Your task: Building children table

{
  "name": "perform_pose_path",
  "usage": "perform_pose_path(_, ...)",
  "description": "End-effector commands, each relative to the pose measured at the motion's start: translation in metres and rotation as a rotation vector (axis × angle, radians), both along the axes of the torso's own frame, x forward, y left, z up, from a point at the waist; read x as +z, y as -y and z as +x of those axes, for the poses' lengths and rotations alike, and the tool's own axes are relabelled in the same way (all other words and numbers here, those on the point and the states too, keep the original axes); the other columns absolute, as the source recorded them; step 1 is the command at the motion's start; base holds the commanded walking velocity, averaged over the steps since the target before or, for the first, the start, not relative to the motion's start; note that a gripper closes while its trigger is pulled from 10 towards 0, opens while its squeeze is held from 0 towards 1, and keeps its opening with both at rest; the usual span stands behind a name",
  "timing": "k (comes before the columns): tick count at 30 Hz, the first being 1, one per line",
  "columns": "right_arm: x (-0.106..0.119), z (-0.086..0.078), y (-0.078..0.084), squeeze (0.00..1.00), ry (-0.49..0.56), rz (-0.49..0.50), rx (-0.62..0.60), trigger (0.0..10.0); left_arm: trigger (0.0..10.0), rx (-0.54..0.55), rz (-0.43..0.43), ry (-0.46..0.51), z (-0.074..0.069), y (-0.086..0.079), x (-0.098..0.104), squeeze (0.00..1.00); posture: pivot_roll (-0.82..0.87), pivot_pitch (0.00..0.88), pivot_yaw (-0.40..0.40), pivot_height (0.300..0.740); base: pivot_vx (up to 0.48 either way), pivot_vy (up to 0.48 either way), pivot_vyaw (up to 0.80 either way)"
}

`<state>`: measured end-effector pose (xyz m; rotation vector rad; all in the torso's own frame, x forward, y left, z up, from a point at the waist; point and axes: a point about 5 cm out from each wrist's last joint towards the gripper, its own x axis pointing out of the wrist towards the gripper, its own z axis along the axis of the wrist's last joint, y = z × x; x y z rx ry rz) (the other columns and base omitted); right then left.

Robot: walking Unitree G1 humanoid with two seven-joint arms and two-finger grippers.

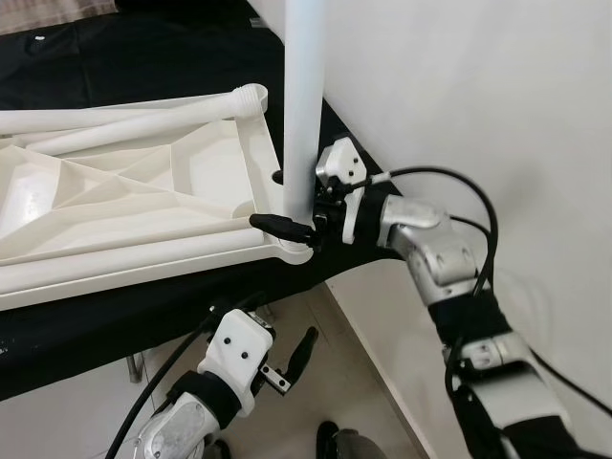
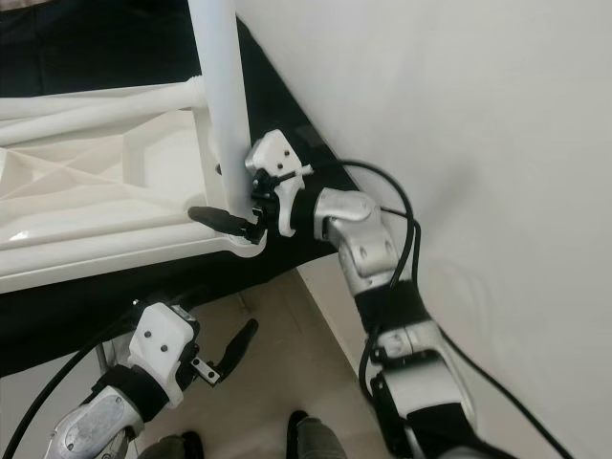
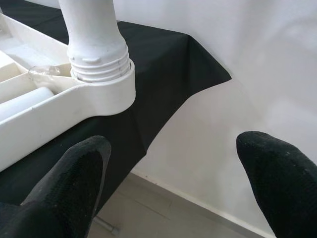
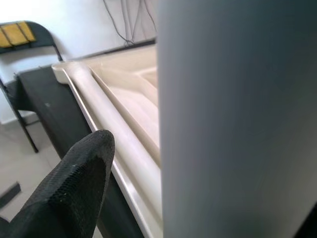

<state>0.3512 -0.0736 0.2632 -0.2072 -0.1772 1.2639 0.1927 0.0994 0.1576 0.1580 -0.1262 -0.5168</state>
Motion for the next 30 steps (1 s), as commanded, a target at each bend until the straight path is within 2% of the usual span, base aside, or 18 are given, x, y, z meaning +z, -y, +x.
perform_pose_path(1,-0.002,0.0,0.003,0.0,-0.013,0.018,0.029,10.0,10.0,0.001,-0.004,-0.024,-0.004,0.002,-0.003,0.0,0.07,0.27,-0.084,0.74,0.0,0.0,0.0)
perform_pose_path(2,-0.001,0.001,0.004,0.0,-0.016,0.022,0.047,10.0,10.0,0.002,-0.005,-0.024,-0.004,0.002,-0.003,0.0,0.07,0.27,-0.084,0.74,0.0,0.0,0.0)
perform_pose_path(3,0.001,0.002,0.005,0.0,-0.021,0.03,0.07,6.6,10.0,0.003,-0.005,-0.025,-0.004,0.002,-0.003,0.0,0.06,0.272,-0.087,0.74,0.0,0.0,0.0)
perform_pose_path(4,0.002,0.003,0.006,0.0,-0.027,0.037,0.096,0.0,10.0,0.004,-0.005,-0.025,-0.004,0.002,-0.003,0.0,0.06,0.272,-0.087,0.74,0.0,0.0,0.0)
perform_pose_path(8,0.002,0.001,0.008,0.0,-0.038,0.053,0.153,0.0,10.0,0.002,-0.004,-0.026,-0.004,0.001,-0.004,0.0,0.06,0.268,-0.081,0.74,0.0,0.0,0.0)
perform_pose_path(14,-0.001,0.002,0.008,0.0,-0.028,0.057,0.114,0.0,10.0,0.001,-0.003,-0.027,-0.002,0.001,-0.005,0.0,0.05,0.262,-0.08,0.74,0.0,0.0,0.0)
perform_pose_path(15,-0.003,0.005,0.006,0.0,-0.015,0.083,0.016,0.0,10.0,0.001,-0.003,-0.027,-0.001,0.001,-0.005,0.0,0.04,0.26,-0.081,0.74,0.0,0.0,0.0)
perform_pose_path(16,-0.003,0.005,0.006,0.0,-0.015,0.083,0.016,0.0,10.0,0.001,-0.003,-0.027,-0.001,0.001,-0.005,0.0,0.04,0.26,-0.081,0.74,0.0,0.0,0.0)
perform_pose_path(17,-0.006,0.007,0.004,0.0,-0.018,0.115,-0.077,0.0,10.0,0.002,-0.003,-0.027,-0.001,0.001,-0.005,0.0,0.04,0.255,-0.084,0.74,0.0,0.0,0.0)
perform_pose_path(18,-0.006,0.007,0.004,0.0,-0.018,0.115,-0.077,0.0,10.0,0.002,-0.003,-0.027,-0.001,0.001,-0.005,0.0,0.04,0.255,-0.084,0.74,0.0,0.0,0.0)
perform_pose_path(19,-0.013,0.008,0.0,0.0,-0.022,0.162,-0.278,0.0,10.0,0.002,-0.003,-0.026,-0.001,0.002,-0.006,0.0,0.04,0.255,-0.084,0.74,0.0,0.0,0.0)
perform_pose_path(20,-0.013,0.008,0.0,0.0,-0.022,0.162,-0.278,0.0,10.0,0.002,-0.003,-0.026,-0.001,0.002,-0.006,0.0,0.04,0.255,-0.084,0.74,0.0,0.0,0.0)
perform_pose_path(21,-0.024,0.007,-0.001,0.0,0.004,0.158,-0.555,0.0,10.0,0.004,-0.003,-0.025,0.0,0.001,-0.006,0.0,0.05,0.259,-0.082,0.74,0.0,0.0,0.0)
perform_pose_path(22,-0.035,-0.003,0.0,0.0,0.011,0.142,-0.764,0.0,10.0,0.005,-0.003,-0.025,0.0,0.001,-0.005,0.0,0.04,0.26,-0.075,0.74,0.0,0.0,0.0)
perform_pose_path(23,-0.043,-0.016,-0.006,0.0,-0.001,0.158,-0.853,0.0,10.0,0.005,-0.003,-0.024,0.001,0.0,-0.005,0.0,0.05,0.262,-0.069,0.74,0.0,0.0,0.0)
perform_pose_path(24,-0.044,-0.026,-0.013,0.0,0.021,0.155,-0.869,0.0,10.0,0.005,-0.002,-0.024,0.001,0.0,-0.005,0.0,0.05,0.264,-0.067,0.74,0.0,0.0,0.0)
perform_pose_path(26,-0.043,-0.035,-0.024,0.0,0.029,0.167,-0.83,0.0,10.0,0.005,-0.002,-0.025,0.002,-0.001,-0.006,0.0,0.05,0.26,-0.066,0.74,0.0,0.0,0.0)
perform_pose_path(30,-0.036,-0.029,-0.033,0.0,0.04,0.194,-0.765,0.0,10.0,0.006,-0.001,-0.024,0.004,0.0,-0.006,0.0,0.04,0.249,-0.067,0.74,0.0,0.0,0.0)
